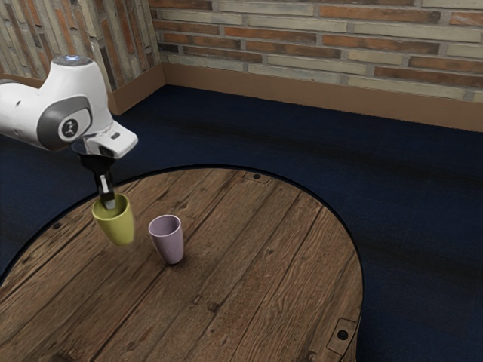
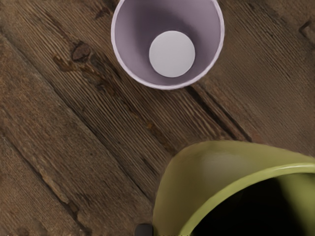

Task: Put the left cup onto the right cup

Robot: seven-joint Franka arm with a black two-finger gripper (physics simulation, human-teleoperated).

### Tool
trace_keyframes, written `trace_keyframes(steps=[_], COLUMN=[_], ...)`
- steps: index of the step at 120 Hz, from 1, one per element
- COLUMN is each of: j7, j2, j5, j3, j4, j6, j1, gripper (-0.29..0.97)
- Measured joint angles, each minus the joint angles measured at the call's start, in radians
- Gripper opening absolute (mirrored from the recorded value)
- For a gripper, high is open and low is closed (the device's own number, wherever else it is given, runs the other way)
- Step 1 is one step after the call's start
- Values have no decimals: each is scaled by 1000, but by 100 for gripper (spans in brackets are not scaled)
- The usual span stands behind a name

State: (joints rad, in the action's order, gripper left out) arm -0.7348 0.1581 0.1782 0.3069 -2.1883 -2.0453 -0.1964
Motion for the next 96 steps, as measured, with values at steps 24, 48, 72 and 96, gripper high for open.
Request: trace_keyframes(steps=[24, 48, 72, 96], j7=[11, 11, -5, -18], j2=[-8, -64, -138, -170], j5=[8, 7, -2, -5], j3=[3, 17, 30, 30], j4=[52, 135, 217, 248], j6=[33, 64, 87, 98], j1=[-25, -37, -35, -37], gripper=[-11, -11, -11, -11])
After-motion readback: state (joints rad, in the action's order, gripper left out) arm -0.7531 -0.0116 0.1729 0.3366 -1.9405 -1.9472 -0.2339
